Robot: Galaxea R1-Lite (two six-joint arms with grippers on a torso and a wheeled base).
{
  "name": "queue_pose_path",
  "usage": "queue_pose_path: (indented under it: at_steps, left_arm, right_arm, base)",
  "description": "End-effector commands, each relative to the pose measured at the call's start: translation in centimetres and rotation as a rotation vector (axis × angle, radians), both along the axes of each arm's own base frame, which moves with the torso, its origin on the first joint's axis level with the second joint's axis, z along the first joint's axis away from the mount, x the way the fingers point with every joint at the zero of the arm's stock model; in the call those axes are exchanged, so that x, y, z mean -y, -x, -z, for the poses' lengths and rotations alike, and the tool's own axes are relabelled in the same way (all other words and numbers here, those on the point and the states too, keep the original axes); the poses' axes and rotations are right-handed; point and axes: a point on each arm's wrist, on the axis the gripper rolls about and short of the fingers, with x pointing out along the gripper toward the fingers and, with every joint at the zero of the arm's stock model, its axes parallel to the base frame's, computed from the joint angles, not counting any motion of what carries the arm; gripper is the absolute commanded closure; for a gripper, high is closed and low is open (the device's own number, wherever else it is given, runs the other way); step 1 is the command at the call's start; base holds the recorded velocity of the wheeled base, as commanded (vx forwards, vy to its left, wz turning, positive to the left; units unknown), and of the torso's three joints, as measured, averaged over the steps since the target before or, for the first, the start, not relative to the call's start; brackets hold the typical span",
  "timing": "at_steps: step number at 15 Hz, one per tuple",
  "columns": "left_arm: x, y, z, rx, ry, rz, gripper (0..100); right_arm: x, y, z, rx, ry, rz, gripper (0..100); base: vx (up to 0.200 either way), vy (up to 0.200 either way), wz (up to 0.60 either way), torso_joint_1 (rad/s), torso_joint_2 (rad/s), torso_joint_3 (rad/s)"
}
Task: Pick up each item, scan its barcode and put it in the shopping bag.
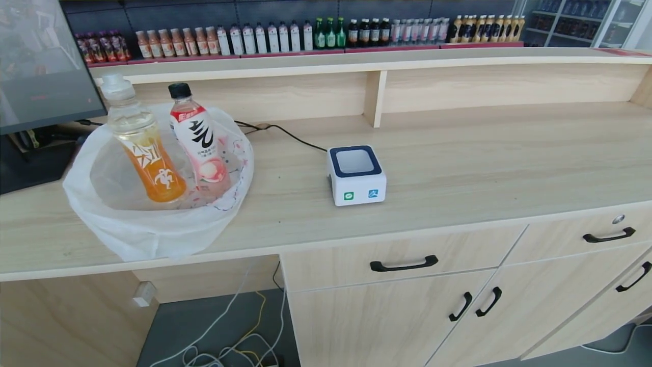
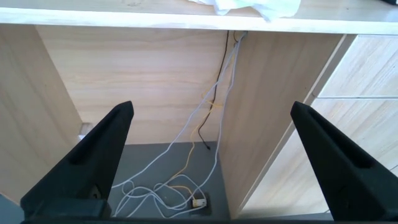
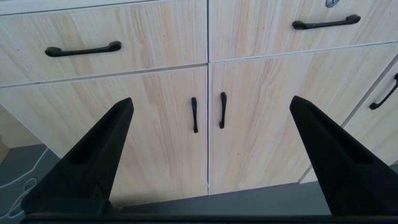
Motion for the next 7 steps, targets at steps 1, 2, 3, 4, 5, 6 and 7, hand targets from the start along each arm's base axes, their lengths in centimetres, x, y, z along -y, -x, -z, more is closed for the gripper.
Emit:
queue_pose_path:
  at_steps: [1, 2, 3, 4, 5, 6, 7]
  left_arm:
    - [0.00, 0.00, 0.00, 0.000, 0.000, 0.000, 0]
    - [0.00, 0.00, 0.00, 0.000, 0.000, 0.000, 0]
    - [0.00, 0.00, 0.00, 0.000, 0.000, 0.000, 0]
    - [0.00, 0.00, 0.00, 0.000, 0.000, 0.000, 0]
    - [0.00, 0.00, 0.00, 0.000, 0.000, 0.001, 0]
    - [0.00, 0.00, 0.00, 0.000, 0.000, 0.001, 0]
    - [0.00, 0.00, 0.00, 0.000, 0.000, 0.001, 0]
  right_arm:
    - [0.00, 0.00, -0.01, 0.001, -0.001, 0.000, 0]
    - [0.00, 0.00, -0.01, 0.001, 0.001, 0.000, 0]
    - [0.00, 0.00, -0.01, 0.001, 0.001, 0.000, 0]
    - [0.00, 0.00, -0.01, 0.001, 0.002, 0.000, 0]
    - [0.00, 0.00, -0.01, 0.001, 0.002, 0.000, 0]
    - [0.00, 0.00, -0.01, 0.001, 0.002, 0.000, 0]
    - [0.00, 0.00, -0.01, 0.001, 0.002, 0.000, 0]
  base:
    - [0.000, 0.000, 0.00, 0.000, 0.00, 0.000]
    - [0.000, 0.000, 0.00, 0.000, 0.00, 0.000]
    - [0.000, 0.000, 0.00, 0.000, 0.00, 0.000]
    - [0.000, 0.000, 0.00, 0.000, 0.00, 0.000]
    - [0.000, 0.000, 0.00, 0.000, 0.00, 0.000]
    - [0.000, 0.000, 0.00, 0.000, 0.00, 0.000]
    - [0.000, 0.000, 0.00, 0.000, 0.00, 0.000]
